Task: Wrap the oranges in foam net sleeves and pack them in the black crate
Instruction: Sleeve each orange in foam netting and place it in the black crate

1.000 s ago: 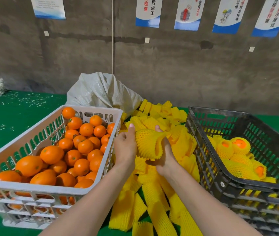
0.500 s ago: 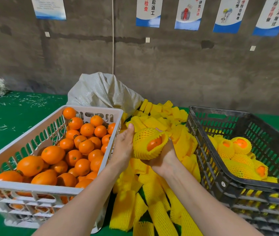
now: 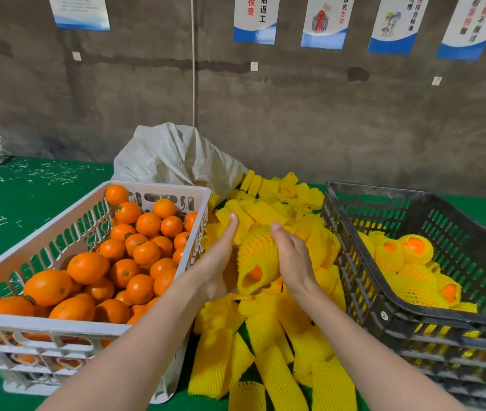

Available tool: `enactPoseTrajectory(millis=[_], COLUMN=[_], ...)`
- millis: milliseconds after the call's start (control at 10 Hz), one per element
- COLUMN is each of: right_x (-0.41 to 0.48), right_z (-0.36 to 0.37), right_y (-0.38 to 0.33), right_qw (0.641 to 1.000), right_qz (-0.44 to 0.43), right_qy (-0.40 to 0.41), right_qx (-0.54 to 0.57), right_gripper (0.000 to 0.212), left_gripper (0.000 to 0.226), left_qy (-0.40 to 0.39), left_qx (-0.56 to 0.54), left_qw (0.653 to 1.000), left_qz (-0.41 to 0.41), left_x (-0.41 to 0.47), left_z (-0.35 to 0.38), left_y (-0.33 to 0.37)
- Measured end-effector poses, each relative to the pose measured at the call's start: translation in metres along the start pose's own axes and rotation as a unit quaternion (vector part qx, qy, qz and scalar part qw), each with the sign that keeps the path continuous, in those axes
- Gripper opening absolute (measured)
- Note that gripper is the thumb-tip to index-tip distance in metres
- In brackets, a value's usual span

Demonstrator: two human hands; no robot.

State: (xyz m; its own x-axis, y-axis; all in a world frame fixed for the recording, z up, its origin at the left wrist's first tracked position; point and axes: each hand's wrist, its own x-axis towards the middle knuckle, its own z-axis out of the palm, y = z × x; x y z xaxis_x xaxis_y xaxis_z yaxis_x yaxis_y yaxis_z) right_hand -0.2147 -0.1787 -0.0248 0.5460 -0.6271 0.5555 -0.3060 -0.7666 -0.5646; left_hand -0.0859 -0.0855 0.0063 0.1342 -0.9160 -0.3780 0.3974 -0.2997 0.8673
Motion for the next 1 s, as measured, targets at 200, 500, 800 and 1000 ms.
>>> enactPoseTrajectory(millis=[200, 500, 800, 1000], right_x=[-0.006, -0.006, -0.002, -0.008], right_z=[-0.019, -0.036, -0.033, -0.032], right_y=[-0.024, -0.034, -0.032, -0.019], right_qw=[0.991, 0.987, 0.982, 0.991], right_qz=[-0.061, -0.139, -0.164, -0.092], right_qy=[0.115, 0.055, 0.059, 0.039], right_qx=[0.002, 0.051, 0.075, 0.084], right_gripper=[0.038, 0.047, 0.04, 0.037], left_gripper=[0.046, 0.051, 0.04, 0.041], left_qy=[-0.064, -0.107, -0.107, -0.006], left_qx=[0.02, 0.083, 0.078, 0.066], left_qw=[0.997, 0.99, 0.991, 0.998], left_qz=[0.03, -0.024, -0.019, -0.01], left_x=[0.0, -0.01, -0.016, -0.015], left_z=[0.009, 0.005, 0.016, 0.028], left_y=[-0.005, -0.003, -0.001, -0.003])
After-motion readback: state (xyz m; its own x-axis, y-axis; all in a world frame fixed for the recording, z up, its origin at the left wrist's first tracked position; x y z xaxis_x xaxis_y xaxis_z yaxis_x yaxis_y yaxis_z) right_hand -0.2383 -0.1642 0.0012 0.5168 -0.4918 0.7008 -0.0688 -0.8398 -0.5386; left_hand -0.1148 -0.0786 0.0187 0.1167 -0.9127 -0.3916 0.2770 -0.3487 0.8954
